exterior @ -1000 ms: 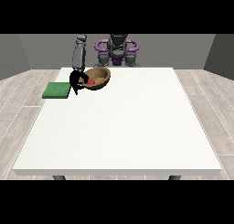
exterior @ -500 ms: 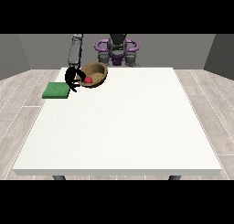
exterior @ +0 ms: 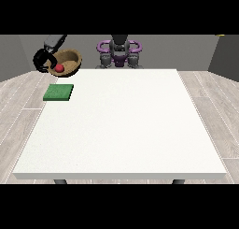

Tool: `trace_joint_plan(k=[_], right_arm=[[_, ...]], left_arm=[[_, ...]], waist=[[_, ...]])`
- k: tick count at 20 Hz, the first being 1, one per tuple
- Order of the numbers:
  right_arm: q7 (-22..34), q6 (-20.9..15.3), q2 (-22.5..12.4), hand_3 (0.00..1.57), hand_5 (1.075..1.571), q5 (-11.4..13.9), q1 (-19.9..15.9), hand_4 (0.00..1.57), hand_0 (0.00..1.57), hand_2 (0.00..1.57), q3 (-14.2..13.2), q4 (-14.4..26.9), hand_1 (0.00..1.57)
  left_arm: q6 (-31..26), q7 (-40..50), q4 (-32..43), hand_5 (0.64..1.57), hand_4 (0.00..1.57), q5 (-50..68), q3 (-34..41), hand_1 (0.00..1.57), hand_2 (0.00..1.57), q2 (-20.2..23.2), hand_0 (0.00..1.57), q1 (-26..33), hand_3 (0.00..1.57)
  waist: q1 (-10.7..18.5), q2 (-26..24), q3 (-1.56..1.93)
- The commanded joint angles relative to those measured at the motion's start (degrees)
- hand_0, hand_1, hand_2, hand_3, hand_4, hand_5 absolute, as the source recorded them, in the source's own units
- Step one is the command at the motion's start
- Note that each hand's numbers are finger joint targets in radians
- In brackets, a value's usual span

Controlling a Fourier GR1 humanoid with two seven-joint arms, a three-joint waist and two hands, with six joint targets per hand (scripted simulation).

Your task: Pick the cup and pour the ball into the bowl, then pick the bowl and place it on the pad

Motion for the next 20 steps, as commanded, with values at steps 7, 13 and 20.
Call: trace_joint_plan(k=[7,13,20], right_arm=[[-0.9,4.8,-8.0,0.38,1.568,-1.6,-4.8,1.12,1.57,1.57,-5.9,5.7,1.57],[-4.5,4.7,-7.0,0.43,1.564,-3.3,-6.4,1.07,1.57,1.57,-8.4,7.9,1.57],[-4.9,1.9,-0.5,0.54,1.571,-3.4,-6.0,1.02,1.57,1.57,-7.3,10.0,1.57]], left_arm=[[-0.8,-5.7,-0.3,1.55,1.21,0.5,0.3,0.0,0.0,1.3,0.0,1.6,0.0],[-4.9,-7.4,4.2,1.552,1.22,3.3,2.8,0.0,0.0,6.1,0.0,0.3,0.0],[-3.6,-9.9,4.0,1.555,1.21,1.8,1.3,0.0,0.0,4.4,0.0,2.9,0.0]], waist=[[1.3,5.9,0.1],[1.0,9.6,0.11],[1.2,7.6,0.09]])
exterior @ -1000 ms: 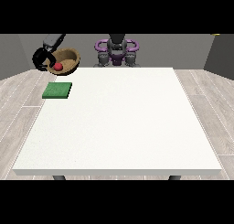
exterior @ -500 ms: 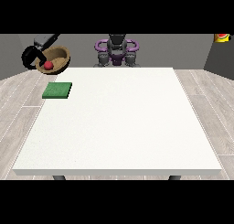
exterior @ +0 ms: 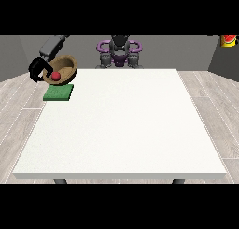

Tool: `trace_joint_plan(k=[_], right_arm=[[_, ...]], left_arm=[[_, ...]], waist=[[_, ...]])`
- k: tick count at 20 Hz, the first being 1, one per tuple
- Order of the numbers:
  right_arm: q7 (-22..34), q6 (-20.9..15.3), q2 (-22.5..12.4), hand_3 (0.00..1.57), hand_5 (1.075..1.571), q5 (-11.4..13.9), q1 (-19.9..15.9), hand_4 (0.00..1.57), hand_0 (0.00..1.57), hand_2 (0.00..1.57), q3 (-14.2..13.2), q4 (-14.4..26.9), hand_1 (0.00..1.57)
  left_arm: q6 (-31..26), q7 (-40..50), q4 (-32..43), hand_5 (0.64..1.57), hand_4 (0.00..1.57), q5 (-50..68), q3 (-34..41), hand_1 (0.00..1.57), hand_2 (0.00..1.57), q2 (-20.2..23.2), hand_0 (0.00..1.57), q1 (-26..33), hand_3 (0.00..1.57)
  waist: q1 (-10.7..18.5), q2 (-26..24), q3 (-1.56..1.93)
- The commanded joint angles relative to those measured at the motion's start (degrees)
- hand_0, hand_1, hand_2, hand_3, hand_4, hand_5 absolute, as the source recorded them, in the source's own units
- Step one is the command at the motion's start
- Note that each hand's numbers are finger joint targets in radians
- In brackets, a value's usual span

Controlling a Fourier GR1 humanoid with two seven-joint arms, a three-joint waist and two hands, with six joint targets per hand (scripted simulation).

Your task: Pick the cup and pour the ball into the bowl, then pick the bowl and place it on the pad

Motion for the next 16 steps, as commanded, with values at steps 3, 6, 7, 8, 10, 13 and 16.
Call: trace_joint_plan(k=[3,6,7,8,10,13,16], right_arm=[[-1.3,3.7,-2.7,0.59,1.571,-1.6,-1.2,1.0,1.57,1.57,-2.1,4.5,1.57],[-0.6,1.4,-2.7,0.88,1.571,-4.6,-2.6,0.71,1.57,1.57,-5.8,6.7,1.57],[-1.8,-0.8,-3.3,1.01,1.568,-3.3,-2.8,0.53,1.57,1.57,-6.1,10.2,1.57],[-0.6,-1.2,-5.0,1.16,1.557,-2.3,-4.2,0.19,1.57,1.57,-5.1,8.3,1.57],[-3.4,0.0,-6.3,1.09,1.55,-2.4,-1.5,0.0,1.57,1.57,-5.9,9.0,1.57],[-2.8,-3.6,-4.4,0.88,1.553,-2.2,-2.6,0.0,1.54,1.44,-5.1,6.0,1.54],[-2.4,-4.0,-5.6,0.8,1.539,-3.0,-4.5,0.0,1.46,1.39,-6.5,8.9,1.46]], left_arm=[[1.7,2.1,-1.2,1.556,1.2,1.0,-0.1,0.0,0.0,0.8,0.0,-0.3,0.0],[-0.4,-1.4,-0.8,1.561,1.19,0.9,0.4,0.0,0.0,1.7,0.0,0.7,0.0],[1.4,2.4,-6.1,1.562,1.19,2.2,-1.8,0.0,0.0,-1.6,0.0,-0.2,0.0],[-0.9,2.4,-1.8,1.561,1.19,3.2,0.1,0.0,0.0,2.8,0.0,-2.2,0.0],[-0.2,-0.2,-2.7,1.563,1.19,2.2,0.1,0.0,0.0,0.9,0.0,1.0,0.0],[-2.1,-2.8,3.1,1.562,1.19,2.0,2.3,0.0,0.0,4.9,0.0,0.4,0.0],[-2.9,-1.7,1.1,1.562,1.19,2.9,1.2,0.0,0.0,4.3,0.0,1.3,0.0]], waist=[[-0.4,-0.8,0.03],[0.6,2.3,0.02],[2.7,1.6,0.08],[1.5,3.4,0.03],[0.6,2.4,0.02],[-0.8,2.3,-0.05],[1.7,2.8,0.01]])
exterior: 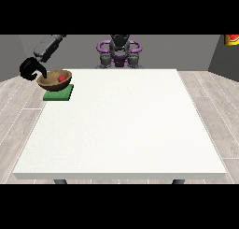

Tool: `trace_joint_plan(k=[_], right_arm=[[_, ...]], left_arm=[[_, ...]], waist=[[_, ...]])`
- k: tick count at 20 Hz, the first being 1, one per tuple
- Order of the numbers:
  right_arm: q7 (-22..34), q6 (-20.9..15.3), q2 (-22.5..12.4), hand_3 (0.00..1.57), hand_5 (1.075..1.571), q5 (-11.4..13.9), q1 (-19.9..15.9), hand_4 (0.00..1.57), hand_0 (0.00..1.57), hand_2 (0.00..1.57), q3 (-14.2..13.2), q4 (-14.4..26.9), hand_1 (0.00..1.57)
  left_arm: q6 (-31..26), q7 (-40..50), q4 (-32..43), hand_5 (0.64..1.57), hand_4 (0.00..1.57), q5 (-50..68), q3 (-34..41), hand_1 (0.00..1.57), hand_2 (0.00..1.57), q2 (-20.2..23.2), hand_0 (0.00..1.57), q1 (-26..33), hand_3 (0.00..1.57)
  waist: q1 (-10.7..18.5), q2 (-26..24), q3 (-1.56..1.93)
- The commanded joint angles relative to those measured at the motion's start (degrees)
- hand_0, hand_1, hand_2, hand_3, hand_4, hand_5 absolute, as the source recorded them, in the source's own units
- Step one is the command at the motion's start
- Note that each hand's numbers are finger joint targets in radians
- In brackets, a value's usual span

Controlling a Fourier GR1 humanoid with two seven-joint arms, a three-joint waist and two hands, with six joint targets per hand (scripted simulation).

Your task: Pick the cup and pour the ball into the bowl, then pick the bowl and place it on the pad

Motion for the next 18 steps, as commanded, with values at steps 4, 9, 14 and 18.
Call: trace_joint_plan(k=[4,9,14,18], right_arm=[[-4.1,-5.7,7.1,0.75,1.54,-1.1,-2.8,0.0,1.45,1.38,-0.4,0.4,1.45],[-6.3,-4.7,2.4,1.0,1.532,0.7,-2.2,0.19,1.15,1.32,0.1,2.0,1.15],[-2.4,-1.2,3.5,0.0,1.435,4.2,-3.4,0.0,0.0,0.0,5.6,2.9,0.0],[1.0,-0.2,0.8,0.0,1.407,4.7,-4.9,0.0,0.0,0.0,5.7,4.2,0.0]], left_arm=[[0.7,-1.6,0.8,1.564,1.19,-0.5,-0.5,0.0,0.0,0.8,0.0,-0.8,0.0],[1.0,-3.9,-0.1,1.567,1.19,-0.4,-0.1,0.0,0.0,-0.4,0.0,1.6,0.0],[2.0,-0.5,-0.1,1.568,1.21,0.0,-1.3,0.0,0.0,0.5,0.0,-0.6,0.0],[0.6,-0.3,-1.7,1.569,1.19,1.0,-2.7,0.0,0.0,-1.8,0.0,0.9,0.0]], waist=[[0.8,2.2,0.03],[1.5,2.3,0.02],[1.4,0.8,0.03],[2.1,-2.0,0.0]])
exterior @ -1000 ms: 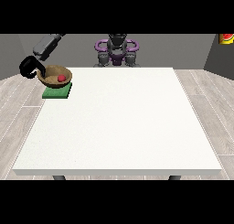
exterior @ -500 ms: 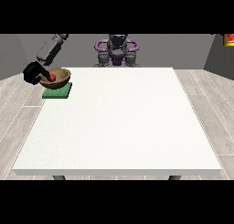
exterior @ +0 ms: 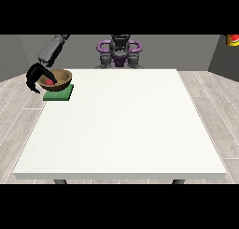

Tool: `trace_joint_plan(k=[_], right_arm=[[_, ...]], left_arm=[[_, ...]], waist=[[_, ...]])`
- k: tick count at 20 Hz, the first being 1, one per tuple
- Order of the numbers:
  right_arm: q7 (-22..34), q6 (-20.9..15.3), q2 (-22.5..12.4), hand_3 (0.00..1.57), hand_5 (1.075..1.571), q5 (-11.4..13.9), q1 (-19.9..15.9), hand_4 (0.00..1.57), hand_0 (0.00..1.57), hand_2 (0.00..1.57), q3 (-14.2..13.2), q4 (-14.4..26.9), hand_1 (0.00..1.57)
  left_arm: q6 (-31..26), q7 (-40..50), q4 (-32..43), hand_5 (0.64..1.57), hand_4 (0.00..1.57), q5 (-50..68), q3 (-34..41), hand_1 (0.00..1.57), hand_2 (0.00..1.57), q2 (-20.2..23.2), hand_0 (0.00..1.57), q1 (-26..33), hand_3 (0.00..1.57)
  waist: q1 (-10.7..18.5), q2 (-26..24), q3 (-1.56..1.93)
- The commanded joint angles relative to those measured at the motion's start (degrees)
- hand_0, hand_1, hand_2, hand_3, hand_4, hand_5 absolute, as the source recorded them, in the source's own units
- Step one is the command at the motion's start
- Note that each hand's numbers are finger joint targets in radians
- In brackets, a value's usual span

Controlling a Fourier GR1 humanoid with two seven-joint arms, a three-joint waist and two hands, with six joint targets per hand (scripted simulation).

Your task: Pick the cup and pour the ball into the bowl, then pick the bowl and place it on the pad

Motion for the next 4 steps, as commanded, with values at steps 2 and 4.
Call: trace_joint_plan(k=[2,4], right_arm=[[5.3,2.0,-1.9,0.0,1.4,1.9,-3.1,0.0,0.0,0.0,2.5,0.5,0.0],[8.7,4.4,-4.6,0.0,1.375,1.4,-4.0,0.2,0.0,0.0,2.8,-2.4,0.0]], left_arm=[[5.2,3.2,-4.2,1.569,1.19,-1.5,-4.0,0.0,0.0,-5.0,0.0,-0.5,0.0],[3.5,0.6,0.3,1.569,1.19,-3.2,-3.8,0.0,0.0,-5.0,0.0,2.7,0.0]], waist=[[-1.4,-4.8,0.0],[-3.0,-8.1,-0.11]])
